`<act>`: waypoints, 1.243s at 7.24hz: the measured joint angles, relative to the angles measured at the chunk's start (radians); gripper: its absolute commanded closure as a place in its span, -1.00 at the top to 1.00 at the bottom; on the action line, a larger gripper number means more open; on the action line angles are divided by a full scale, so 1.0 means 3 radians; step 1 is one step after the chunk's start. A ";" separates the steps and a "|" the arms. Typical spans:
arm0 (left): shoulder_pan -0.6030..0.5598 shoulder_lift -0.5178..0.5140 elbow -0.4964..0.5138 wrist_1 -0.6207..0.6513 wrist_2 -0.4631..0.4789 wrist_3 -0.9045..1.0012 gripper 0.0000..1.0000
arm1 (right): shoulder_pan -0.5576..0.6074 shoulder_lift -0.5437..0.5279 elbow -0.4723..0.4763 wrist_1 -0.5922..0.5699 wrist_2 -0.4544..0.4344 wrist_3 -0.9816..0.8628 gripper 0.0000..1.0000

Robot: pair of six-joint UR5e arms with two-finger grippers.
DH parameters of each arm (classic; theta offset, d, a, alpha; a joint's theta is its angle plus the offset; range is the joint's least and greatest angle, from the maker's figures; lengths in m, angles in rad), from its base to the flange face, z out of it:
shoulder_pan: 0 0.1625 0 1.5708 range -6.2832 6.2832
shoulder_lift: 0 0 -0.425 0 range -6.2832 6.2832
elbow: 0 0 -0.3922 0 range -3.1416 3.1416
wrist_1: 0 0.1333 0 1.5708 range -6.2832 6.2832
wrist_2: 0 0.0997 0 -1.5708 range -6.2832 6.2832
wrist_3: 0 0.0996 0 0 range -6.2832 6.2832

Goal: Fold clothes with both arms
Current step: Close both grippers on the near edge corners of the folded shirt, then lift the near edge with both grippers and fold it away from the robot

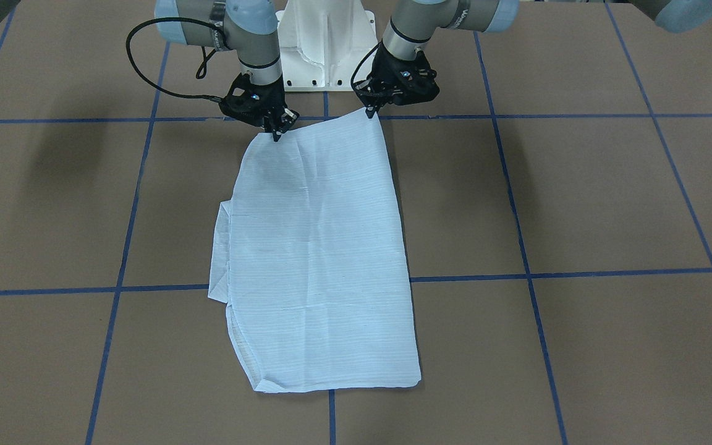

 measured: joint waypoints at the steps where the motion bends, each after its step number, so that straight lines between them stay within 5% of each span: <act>1: -0.0006 0.0000 -0.0003 0.0000 0.0000 0.0007 -1.00 | 0.0014 0.0002 0.0048 -0.0017 0.0006 0.0000 -1.00; 6: -0.0032 0.0035 -0.0236 0.0071 -0.0019 0.0009 -1.00 | 0.0100 -0.0073 0.0504 -0.0032 0.0021 0.0016 -1.00; 9: 0.0058 0.0072 -0.0753 0.0663 -0.0168 -0.0040 -1.00 | 0.0093 -0.0248 0.0895 -0.0036 0.0234 0.0024 -1.00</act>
